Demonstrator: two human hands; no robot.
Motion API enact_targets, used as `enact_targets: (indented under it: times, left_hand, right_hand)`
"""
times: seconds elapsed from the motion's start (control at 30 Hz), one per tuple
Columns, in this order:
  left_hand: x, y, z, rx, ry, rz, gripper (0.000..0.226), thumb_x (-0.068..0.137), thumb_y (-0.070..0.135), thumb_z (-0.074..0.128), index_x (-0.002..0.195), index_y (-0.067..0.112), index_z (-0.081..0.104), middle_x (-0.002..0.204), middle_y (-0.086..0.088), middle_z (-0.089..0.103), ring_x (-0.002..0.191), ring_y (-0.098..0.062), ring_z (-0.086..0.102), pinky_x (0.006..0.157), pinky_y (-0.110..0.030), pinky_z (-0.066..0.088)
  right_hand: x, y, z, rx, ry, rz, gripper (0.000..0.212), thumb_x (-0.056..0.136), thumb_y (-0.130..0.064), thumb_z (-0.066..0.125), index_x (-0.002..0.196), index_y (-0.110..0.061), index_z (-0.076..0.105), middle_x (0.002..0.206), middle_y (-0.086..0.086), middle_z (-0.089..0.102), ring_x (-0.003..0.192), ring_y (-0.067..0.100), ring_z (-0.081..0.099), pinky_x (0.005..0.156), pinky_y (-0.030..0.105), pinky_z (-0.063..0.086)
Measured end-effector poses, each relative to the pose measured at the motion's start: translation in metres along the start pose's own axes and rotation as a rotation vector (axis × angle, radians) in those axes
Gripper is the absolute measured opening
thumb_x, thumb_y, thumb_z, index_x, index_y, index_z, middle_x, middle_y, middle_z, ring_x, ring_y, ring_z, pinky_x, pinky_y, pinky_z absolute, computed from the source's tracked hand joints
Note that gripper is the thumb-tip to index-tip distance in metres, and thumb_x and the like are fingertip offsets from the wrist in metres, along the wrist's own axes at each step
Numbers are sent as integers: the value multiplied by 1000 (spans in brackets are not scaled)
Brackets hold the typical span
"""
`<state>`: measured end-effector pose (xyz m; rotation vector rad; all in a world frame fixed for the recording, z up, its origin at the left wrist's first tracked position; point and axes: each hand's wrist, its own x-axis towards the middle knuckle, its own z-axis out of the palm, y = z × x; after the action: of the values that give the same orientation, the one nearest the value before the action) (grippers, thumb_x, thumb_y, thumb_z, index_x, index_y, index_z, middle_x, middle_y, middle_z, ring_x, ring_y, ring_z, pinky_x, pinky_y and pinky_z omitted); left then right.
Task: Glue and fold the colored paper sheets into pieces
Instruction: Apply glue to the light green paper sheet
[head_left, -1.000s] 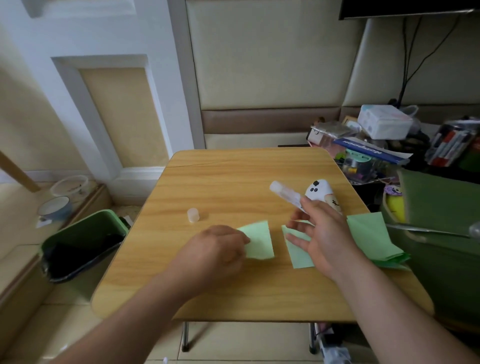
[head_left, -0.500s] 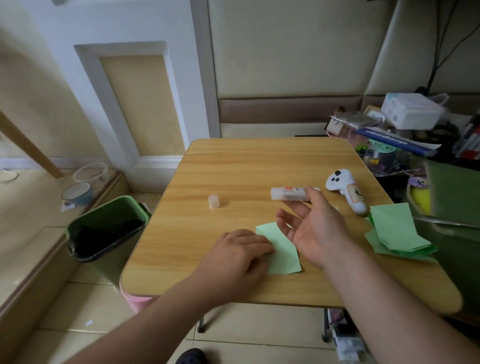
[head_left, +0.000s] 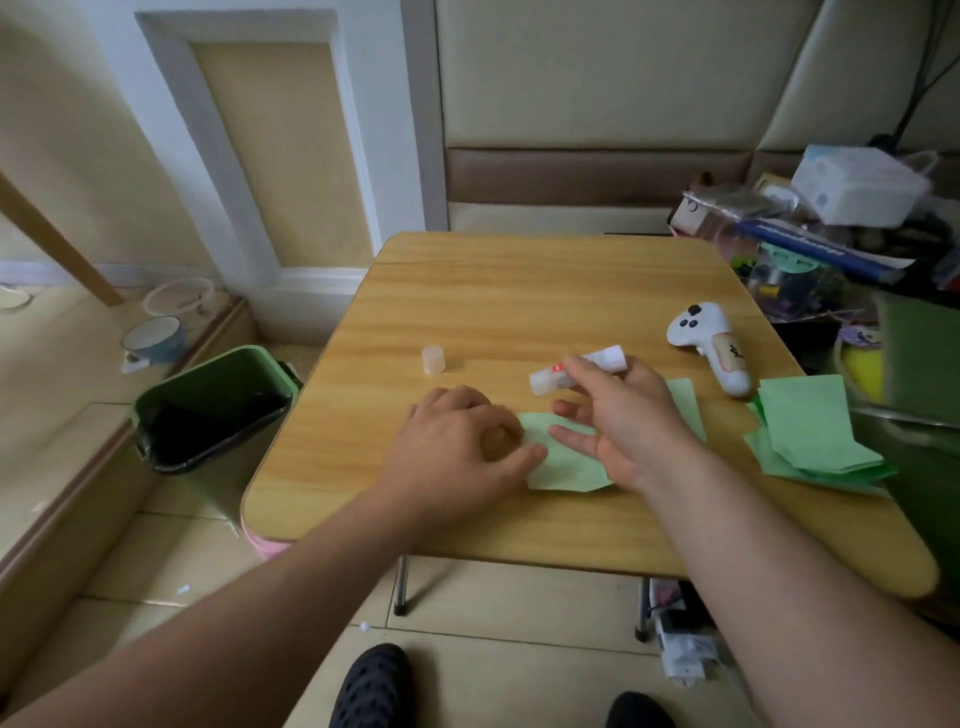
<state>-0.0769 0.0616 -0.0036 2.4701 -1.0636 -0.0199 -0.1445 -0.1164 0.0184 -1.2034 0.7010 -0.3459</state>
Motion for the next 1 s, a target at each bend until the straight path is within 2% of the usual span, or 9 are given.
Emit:
enact_targets:
  times: [0.07,0.17,0.37,0.5,0.57,0.7,0.8,0.9,1.0]
  left_hand:
    - [5,4,2,12,31,-141,51,77,84,51,106,44,65,113,12,52,117,-18,44,105,-39,38]
    - [12,7,5,77,-18,-241,57,70,86,60,105,41,58,115,8,47,120,-23,41,103,-39,34]
    - [23,-7,-3,91,-84,-268,59,61,91,64,96,44,57,110,8,46,119,-24,43,100,-41,35]
    - [24,-6,-2,56,-32,-285,49,67,86,63,89,42,56,106,10,51,115,-22,45,98,-41,36]
    - [24,-3,1,74,-28,-299,56,67,90,57,88,39,55,104,9,49,114,-22,43,95,-40,34]
    - [22,2,7,177,-88,-260,78,55,103,51,94,36,53,109,6,46,115,-23,40,96,-41,33]
    - [26,-1,2,171,-64,-246,75,55,101,54,95,38,52,106,7,46,113,-23,42,94,-41,33]
    - [29,-4,-1,156,-67,-248,72,56,100,55,95,39,53,106,8,47,111,-22,42,95,-42,35]
    - [26,2,1,144,-69,-251,63,63,94,59,86,35,53,101,9,51,108,-21,43,97,-43,37]
  right_hand:
    - [1,1,1,-31,2,-7,34,93,-27,77,120,-13,64,111,5,76,82,23,69,74,46,65]
    - [-1,0,1,-67,-18,-24,26,92,-24,77,112,-17,63,112,8,75,83,23,67,80,48,65]
    - [-4,1,-2,-347,-84,-218,19,90,-23,79,103,-23,65,105,8,71,89,18,72,77,43,67]
    - [1,2,-4,-423,-81,-274,35,92,-33,77,123,-25,62,110,-3,67,100,21,72,67,35,66]
    - [3,3,-4,-453,-78,-293,39,93,-34,76,127,-26,59,112,-4,66,99,21,73,64,32,65]
    - [6,6,-5,-478,-94,-334,24,93,-31,76,109,-36,58,106,-4,67,94,23,73,65,37,66]
    - [6,6,-5,-482,-100,-349,26,94,-32,76,108,-41,56,107,-6,66,96,21,73,68,38,66]
    - [6,6,-5,-487,-87,-349,30,94,-33,75,118,-36,57,108,-8,66,96,19,72,71,39,67]
    - [5,6,-7,-486,-108,-366,27,94,-33,76,105,-45,55,107,-9,66,97,19,73,72,40,66]
